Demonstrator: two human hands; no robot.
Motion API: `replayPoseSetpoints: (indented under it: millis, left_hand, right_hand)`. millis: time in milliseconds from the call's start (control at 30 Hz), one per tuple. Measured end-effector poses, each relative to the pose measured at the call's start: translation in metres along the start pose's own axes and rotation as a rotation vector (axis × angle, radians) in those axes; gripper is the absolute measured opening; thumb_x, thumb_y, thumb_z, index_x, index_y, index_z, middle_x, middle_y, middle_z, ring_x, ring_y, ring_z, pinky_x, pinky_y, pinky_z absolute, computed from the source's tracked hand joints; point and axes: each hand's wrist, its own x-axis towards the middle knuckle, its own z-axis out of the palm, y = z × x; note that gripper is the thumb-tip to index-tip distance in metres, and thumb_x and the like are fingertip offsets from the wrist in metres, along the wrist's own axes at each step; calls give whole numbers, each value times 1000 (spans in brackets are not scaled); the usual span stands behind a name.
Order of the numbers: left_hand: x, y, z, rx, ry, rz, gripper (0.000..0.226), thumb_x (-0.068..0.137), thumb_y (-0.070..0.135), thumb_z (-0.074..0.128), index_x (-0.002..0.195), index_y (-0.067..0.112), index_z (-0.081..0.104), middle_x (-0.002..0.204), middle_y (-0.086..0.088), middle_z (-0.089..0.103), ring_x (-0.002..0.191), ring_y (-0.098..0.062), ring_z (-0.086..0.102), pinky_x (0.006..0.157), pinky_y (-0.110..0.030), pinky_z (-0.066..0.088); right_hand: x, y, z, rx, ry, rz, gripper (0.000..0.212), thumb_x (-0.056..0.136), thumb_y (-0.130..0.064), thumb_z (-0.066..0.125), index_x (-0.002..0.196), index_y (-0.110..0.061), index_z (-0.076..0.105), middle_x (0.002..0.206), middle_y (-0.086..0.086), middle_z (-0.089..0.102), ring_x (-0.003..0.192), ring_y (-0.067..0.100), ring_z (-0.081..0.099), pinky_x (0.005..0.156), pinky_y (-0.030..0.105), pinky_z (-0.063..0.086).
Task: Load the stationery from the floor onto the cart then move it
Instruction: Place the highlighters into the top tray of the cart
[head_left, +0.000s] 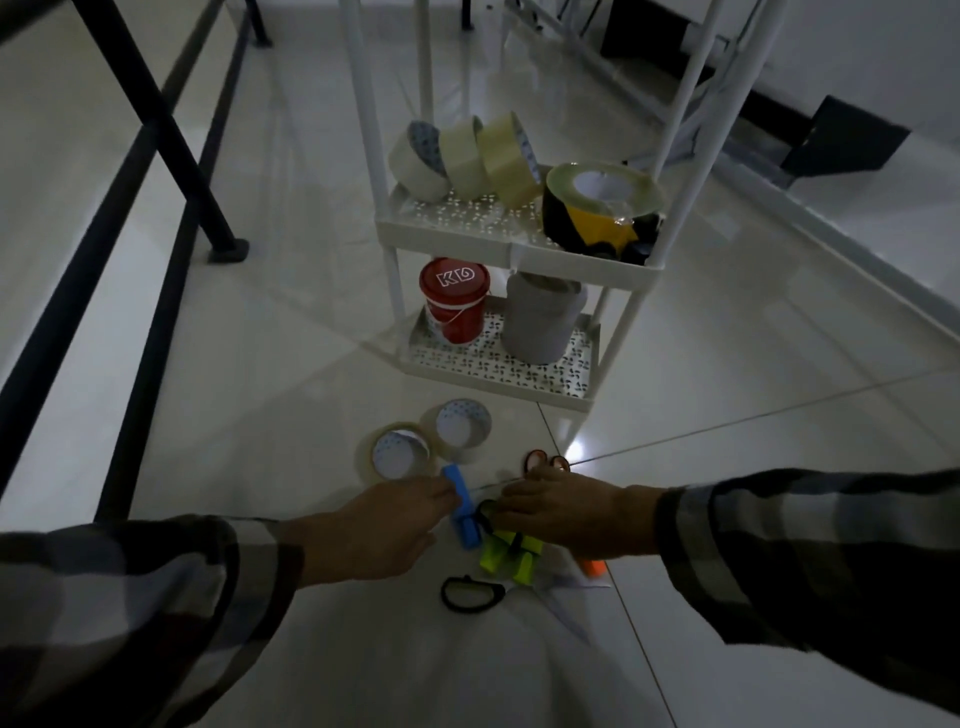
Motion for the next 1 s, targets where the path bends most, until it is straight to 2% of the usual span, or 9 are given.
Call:
replayPoseSetpoints:
  millis: [200, 433, 533, 600, 700, 733, 833, 900, 1000]
  left_hand:
    - [23, -1, 5, 123, -18, 79, 47, 93, 0, 61, 139, 8, 56, 133, -17, 55, 109, -39, 59, 83, -50, 55]
    - [45, -4, 12, 269, -145, 109, 48, 95, -3, 56, 141, 10, 49, 131, -16, 48, 98, -38, 57, 80, -53, 54]
    - [49, 3, 4, 370, -196, 150, 58, 99, -4, 52, 153, 10, 35, 148, -20, 38, 114, -40, 53, 90, -50, 50]
    - [48, 3, 4, 416, -142, 223, 55, 100, 0, 55, 152, 8, 38, 147, -21, 42, 108, -39, 56, 84, -48, 51]
    - [45, -3, 8, 505, -83, 294, 48, 87, 6, 74, 133, 7, 60, 125, -18, 62, 76, -32, 60, 59, -41, 52]
    - [45, -3, 8, 530, -96, 296, 50, 85, 6, 74, 133, 7, 60, 126, -19, 61, 75, -32, 60, 58, -41, 51]
    - [49, 4, 6, 529, -144, 256, 53, 91, 5, 64, 142, 6, 49, 141, -23, 49, 95, -37, 61, 73, -45, 50]
    - [48, 7, 1, 492, -103, 223, 41, 94, 8, 58, 135, 8, 53, 128, -18, 55, 92, -34, 60, 73, -45, 50]
    - [45, 8, -4, 320, -7, 175, 27, 86, 14, 64, 113, 10, 64, 100, -12, 61, 80, -31, 61, 63, -41, 49]
  right_hand:
    - [16, -5, 8, -37, 116, -54, 48, 85, -14, 74, 130, -14, 57, 128, 10, 60, 108, 28, 60, 95, 44, 51]
    - [18, -10, 22, 1, 106, -58, 51, 78, -15, 80, 122, -8, 56, 120, 16, 63, 85, 28, 63, 72, 41, 57]
    - [17, -10, 16, 11, 114, -61, 51, 72, -12, 79, 120, -6, 60, 117, 17, 64, 88, 31, 64, 80, 42, 54]
    - [16, -8, 11, 80, 143, -38, 50, 76, -13, 77, 123, -7, 61, 119, 16, 64, 97, 32, 63, 86, 44, 52]
    - [13, -6, 5, 178, 136, 63, 49, 79, -14, 78, 124, -8, 61, 113, 16, 64, 91, 31, 63, 77, 42, 54]
    - [11, -5, 2, 216, 113, 122, 48, 82, -14, 76, 127, -8, 60, 113, 16, 64, 90, 31, 64, 74, 41, 55]
    - [0, -1, -7, 334, 28, 335, 35, 93, -20, 67, 127, -10, 60, 118, 13, 66, 101, 32, 67, 82, 39, 57]
    - [-7, 1, -8, 394, -2, 476, 38, 94, -26, 66, 126, -7, 58, 116, 15, 66, 102, 33, 66, 83, 40, 56]
    - [-15, -2, 3, 430, -63, 660, 47, 95, -36, 64, 127, -2, 55, 119, 18, 60, 104, 37, 64, 78, 36, 49]
